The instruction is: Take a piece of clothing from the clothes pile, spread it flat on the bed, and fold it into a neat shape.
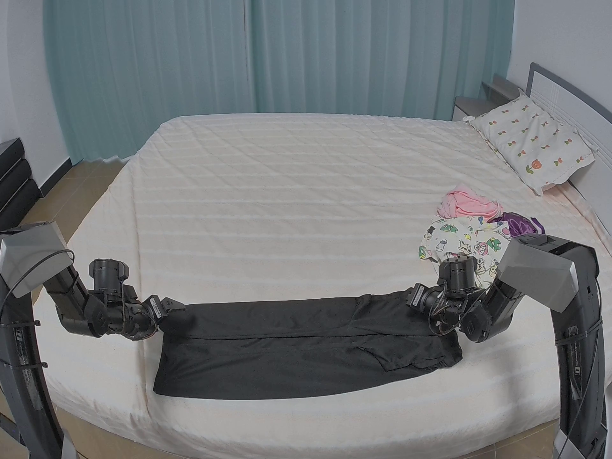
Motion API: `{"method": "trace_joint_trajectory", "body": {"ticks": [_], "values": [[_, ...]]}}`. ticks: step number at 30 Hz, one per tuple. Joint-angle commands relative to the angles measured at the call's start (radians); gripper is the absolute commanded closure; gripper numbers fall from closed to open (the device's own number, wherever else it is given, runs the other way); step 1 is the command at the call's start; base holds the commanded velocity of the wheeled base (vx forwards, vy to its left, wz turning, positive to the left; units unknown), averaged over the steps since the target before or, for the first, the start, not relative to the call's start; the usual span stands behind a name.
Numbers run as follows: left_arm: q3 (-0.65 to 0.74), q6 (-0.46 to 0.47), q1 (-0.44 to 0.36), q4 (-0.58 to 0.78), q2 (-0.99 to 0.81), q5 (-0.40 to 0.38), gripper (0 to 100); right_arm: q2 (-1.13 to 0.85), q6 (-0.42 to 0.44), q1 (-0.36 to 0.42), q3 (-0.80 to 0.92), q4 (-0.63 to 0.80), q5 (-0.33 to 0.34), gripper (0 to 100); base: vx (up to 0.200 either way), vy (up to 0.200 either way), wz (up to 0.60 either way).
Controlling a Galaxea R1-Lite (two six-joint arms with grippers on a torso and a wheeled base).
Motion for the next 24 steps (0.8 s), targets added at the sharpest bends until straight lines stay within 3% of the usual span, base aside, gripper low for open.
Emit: {"method": "trace_joint_trajectory", "body": {"ticks": [1,9,10,19,24], "values": [[-0.001,-0.001,0.001,0.0,0.002,0.0,0,-0.012,0.003,-0.005,0.018,-0.002,-0.002,100,0.0,0.0,0.0],[-0.003,0.001,0.001,0.0,0.003,0.0,0,-0.024,0.006,-0.008,0.032,-0.002,-0.003,100,0.0,0.0,0.0],[-0.004,-0.001,0.001,0.002,0.002,0.0,0,-0.024,0.004,-0.008,0.034,-0.002,-0.003,0,0.0,0.0,0.0],[-0.009,0.005,-0.001,-0.001,-0.005,0.005,0,-0.156,0.023,-0.043,0.161,-0.038,0.008,0,0.0,0.0,0.0],[-0.006,0.016,-0.033,-0.001,-0.006,0.017,0,-0.249,0.132,-0.045,0.336,-0.107,0.003,0,0.0,0.0,0.0]]}}
